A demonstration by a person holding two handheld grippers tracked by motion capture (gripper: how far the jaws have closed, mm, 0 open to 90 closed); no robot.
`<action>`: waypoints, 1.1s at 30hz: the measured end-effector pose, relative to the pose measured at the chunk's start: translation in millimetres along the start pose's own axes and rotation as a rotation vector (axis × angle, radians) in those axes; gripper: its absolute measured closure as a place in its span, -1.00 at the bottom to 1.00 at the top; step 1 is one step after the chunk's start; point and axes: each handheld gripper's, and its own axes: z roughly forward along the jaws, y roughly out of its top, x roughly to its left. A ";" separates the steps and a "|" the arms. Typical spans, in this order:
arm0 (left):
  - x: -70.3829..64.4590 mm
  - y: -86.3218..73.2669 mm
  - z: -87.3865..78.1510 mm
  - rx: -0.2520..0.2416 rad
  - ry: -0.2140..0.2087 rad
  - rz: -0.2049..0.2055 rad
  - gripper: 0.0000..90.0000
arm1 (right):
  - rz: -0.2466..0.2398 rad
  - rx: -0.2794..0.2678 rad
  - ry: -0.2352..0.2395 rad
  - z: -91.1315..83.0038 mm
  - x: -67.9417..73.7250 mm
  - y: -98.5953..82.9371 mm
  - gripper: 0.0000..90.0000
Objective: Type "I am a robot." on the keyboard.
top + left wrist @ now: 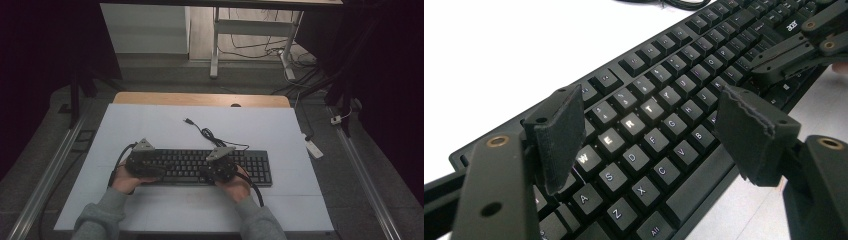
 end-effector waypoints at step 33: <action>-11.3 -19.1 -16.6 -0.010 0.035 0.020 -0.37 | 0.096 -0.184 -0.166 -93.5 -22.7 -62.7 0.17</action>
